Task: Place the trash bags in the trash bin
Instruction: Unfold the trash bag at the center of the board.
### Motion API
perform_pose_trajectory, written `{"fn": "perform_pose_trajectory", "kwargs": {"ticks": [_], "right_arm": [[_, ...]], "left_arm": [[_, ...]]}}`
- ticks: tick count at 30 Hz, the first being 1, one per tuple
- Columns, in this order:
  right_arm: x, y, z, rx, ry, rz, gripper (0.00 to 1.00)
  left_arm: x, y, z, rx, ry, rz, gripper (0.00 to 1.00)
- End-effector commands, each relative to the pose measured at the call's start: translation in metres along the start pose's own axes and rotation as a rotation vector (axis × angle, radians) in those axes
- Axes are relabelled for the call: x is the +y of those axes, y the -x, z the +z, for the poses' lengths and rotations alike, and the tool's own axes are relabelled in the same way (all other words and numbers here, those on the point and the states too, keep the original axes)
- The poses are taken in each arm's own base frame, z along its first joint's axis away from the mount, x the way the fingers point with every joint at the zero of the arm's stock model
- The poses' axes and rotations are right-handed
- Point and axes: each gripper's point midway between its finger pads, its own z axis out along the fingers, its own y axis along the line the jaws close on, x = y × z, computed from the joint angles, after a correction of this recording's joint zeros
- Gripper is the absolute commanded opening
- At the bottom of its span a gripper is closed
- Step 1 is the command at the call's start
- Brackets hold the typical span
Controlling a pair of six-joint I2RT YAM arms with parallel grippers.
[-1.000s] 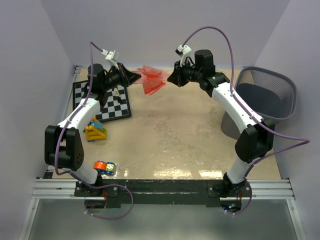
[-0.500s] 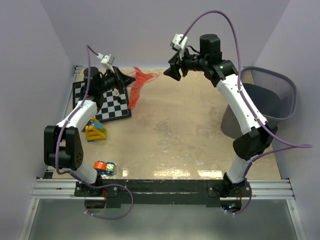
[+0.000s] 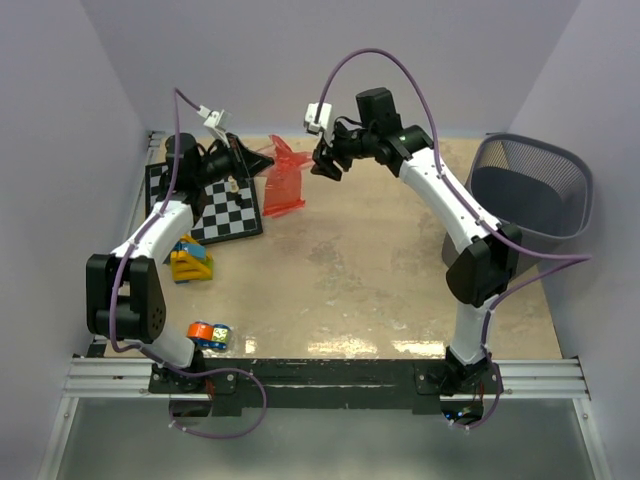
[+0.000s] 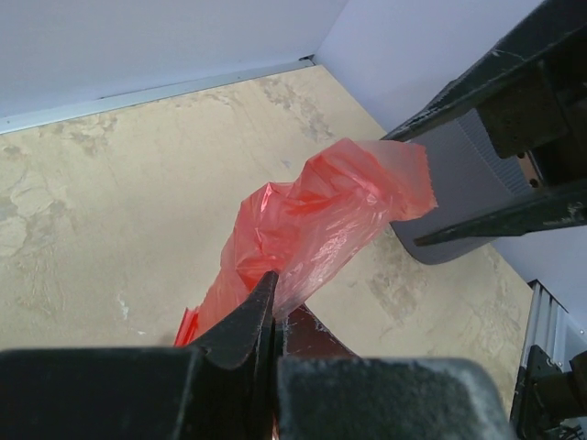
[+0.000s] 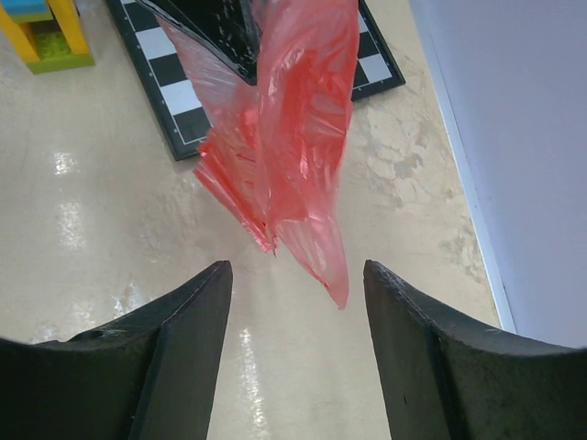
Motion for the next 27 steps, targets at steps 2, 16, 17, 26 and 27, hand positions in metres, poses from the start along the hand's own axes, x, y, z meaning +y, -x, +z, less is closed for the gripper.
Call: {"fn": "perform_pose_trajectory", "kwargs": {"ticks": [2,16,17,26,27], "right_arm": [[-0.015,0.021,-0.009,-0.045,-0.042,-0.089,0.58],[0.0,0.025,0.014,-0.081,0.023,-0.128,0.12],[0.001,0.021,0.013,-0.069,0.027,-0.119,0.03],[-0.07,-0.013,-0.035,-0.043,-0.407,0.423,0.0],[-0.072,-0.019,-0.041,-0.046,-0.43,0.479,0.0]], "left_arm": [[-0.027,0.025,-0.005,-0.036,-0.079,0.093,0.0],[-0.031,0.021,-0.005,-0.01,-0.083,0.105,0.0],[-0.031,0.022,-0.006,-0.012,-0.077,0.113,0.0],[0.012,0.028,-0.023,-0.061,0.23,0.151,0.0],[0.015,0.029,-0.025,-0.067,0.247,0.16,0.0]]}}
